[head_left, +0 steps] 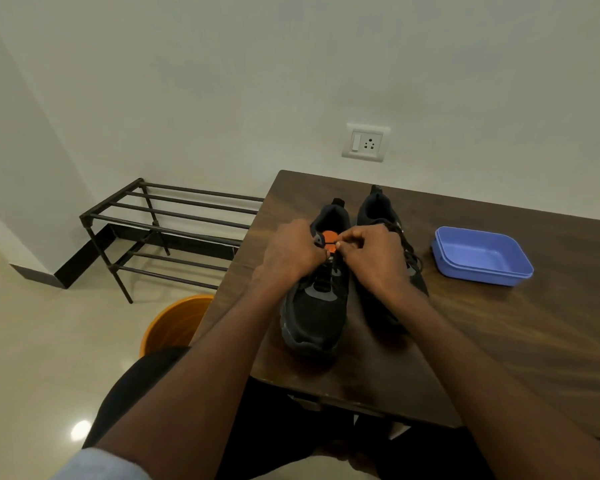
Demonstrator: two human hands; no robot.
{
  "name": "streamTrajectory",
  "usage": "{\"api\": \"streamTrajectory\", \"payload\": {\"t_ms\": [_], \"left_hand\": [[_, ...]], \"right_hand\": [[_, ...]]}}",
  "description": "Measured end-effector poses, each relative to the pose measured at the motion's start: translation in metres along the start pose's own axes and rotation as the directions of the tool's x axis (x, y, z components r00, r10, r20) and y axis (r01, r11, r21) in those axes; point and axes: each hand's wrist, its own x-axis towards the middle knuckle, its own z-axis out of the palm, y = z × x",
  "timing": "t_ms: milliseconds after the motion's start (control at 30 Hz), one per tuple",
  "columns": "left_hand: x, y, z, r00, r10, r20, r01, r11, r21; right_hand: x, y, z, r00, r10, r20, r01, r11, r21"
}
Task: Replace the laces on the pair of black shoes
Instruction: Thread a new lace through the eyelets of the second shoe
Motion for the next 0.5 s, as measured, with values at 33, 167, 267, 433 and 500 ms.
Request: {"api": "streamTrajectory", "payload": {"t_ms": [33, 167, 267, 433, 500], "left_hand": [[0.0002, -0.0007, 0.0006, 1.000, -0.017, -0.009, 0.017, 1.000, -0.009], [-0.0009, -0.0012, 0.0004, 0.997, -0.058, -0.046, 0.057, 0.998, -0.023], [0.0000, -0.0021, 0.0025, 0.994, -0.081, -0.068, 0.079, 0.996, -0.030], [-0.0043, -0.0007, 0.0022, 0.992, -0.101, -0.071, 0.097, 0.994, -0.059], [-0.0061, -0.0005, 0.0021, 0.992, -0.104, -0.069, 0.099, 0.993, -0.070]], "right_hand": [[-0.0010, 0.0003, 0.0007, 1.000, -0.020, -0.002, 0.020, 1.000, -0.017], [-0.0022, -0.0005, 0.0039, 0.995, -0.097, 0.013, 0.098, 0.991, -0.092], [-0.0035, -0.0020, 0.0051, 0.993, -0.109, 0.046, 0.117, 0.972, -0.203], [-0.0046, -0.0034, 0.0040, 0.994, -0.100, 0.049, 0.109, 0.969, -0.220], [-0.0035, -0.0047, 0.0038, 0.993, -0.108, 0.055, 0.119, 0.955, -0.271]]}}
